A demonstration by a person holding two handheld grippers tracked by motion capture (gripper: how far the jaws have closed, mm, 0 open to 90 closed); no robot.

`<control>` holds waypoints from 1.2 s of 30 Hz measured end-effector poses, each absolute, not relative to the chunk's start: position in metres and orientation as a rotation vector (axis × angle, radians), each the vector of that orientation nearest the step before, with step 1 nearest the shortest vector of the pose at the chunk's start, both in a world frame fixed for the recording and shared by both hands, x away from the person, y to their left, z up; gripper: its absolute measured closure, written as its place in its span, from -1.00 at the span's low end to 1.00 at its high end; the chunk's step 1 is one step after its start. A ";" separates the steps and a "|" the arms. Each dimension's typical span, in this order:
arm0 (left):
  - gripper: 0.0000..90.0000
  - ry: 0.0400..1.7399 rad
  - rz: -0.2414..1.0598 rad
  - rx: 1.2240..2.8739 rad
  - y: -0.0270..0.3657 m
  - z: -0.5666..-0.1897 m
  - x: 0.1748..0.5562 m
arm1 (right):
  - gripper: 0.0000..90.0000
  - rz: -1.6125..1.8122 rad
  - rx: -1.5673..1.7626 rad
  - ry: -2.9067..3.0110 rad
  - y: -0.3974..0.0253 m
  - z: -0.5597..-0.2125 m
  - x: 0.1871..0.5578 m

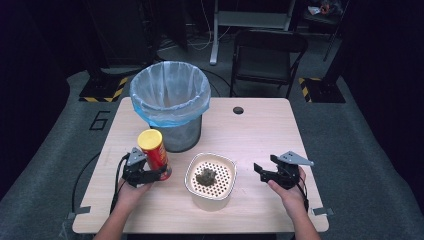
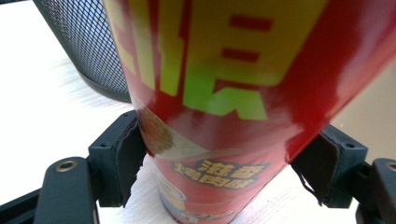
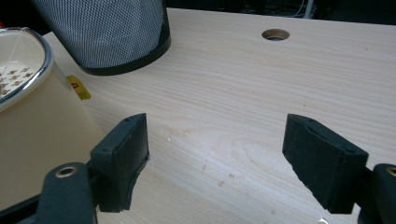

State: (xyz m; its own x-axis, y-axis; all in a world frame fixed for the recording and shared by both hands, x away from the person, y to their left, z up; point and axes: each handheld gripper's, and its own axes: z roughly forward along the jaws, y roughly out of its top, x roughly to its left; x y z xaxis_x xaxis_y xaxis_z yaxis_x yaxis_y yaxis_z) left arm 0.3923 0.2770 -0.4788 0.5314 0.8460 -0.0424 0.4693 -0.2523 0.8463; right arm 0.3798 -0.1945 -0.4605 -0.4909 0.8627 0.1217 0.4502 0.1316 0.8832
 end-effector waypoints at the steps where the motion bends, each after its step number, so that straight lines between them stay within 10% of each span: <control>1: -0.49 1.079 0.543 1.897 0.277 -0.479 0.392 | -0.51 1.318 1.258 1.997 -0.195 -0.461 0.380; 36: -0.48 0.958 0.482 1.956 0.273 -0.392 0.369 | -0.50 1.265 1.314 2.023 -0.201 -0.476 0.381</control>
